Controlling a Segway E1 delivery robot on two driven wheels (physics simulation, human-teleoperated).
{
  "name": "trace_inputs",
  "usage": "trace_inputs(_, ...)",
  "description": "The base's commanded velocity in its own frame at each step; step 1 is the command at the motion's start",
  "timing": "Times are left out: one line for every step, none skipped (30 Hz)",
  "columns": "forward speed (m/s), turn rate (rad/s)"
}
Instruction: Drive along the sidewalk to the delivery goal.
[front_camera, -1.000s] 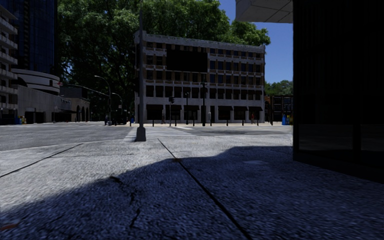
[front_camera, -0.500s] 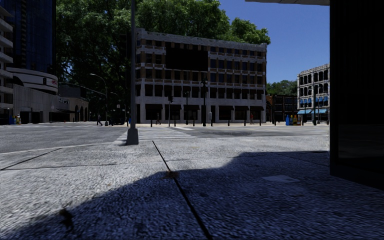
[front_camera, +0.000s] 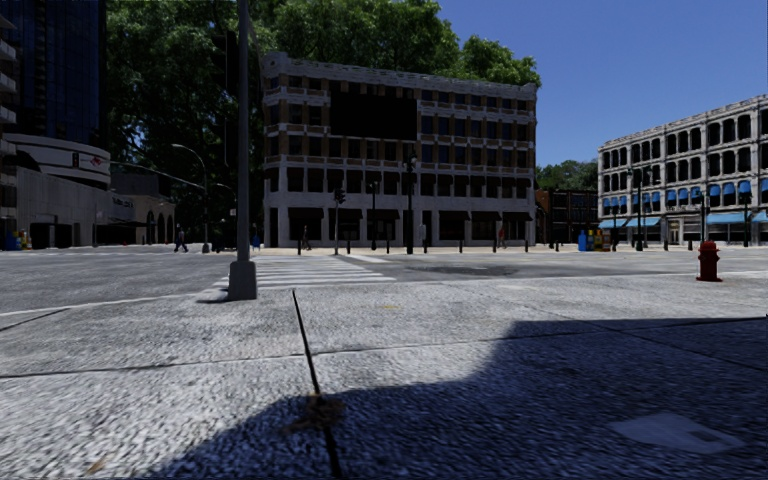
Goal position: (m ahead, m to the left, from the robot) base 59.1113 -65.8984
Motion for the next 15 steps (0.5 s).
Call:
trace_inputs(2.0,0.0)
trace_inputs(2.0,0.0)
trace_inputs(2.0,0.0)
trace_inputs(2.0,0.0)
trace_inputs(2.0,0.0)
trace_inputs(2.0,0.0)
trace_inputs(2.0,0.0)
trace_inputs(2.0,0.0)
trace_inputs(2.0,0.0)
trace_inputs(2.0,0.0)
trace_inputs(2.0,0.0)
trace_inputs(2.0,0.0)
trace_inputs(2.0,0.0)
trace_inputs(2.0,0.0)
trace_inputs(2.0,0.0)
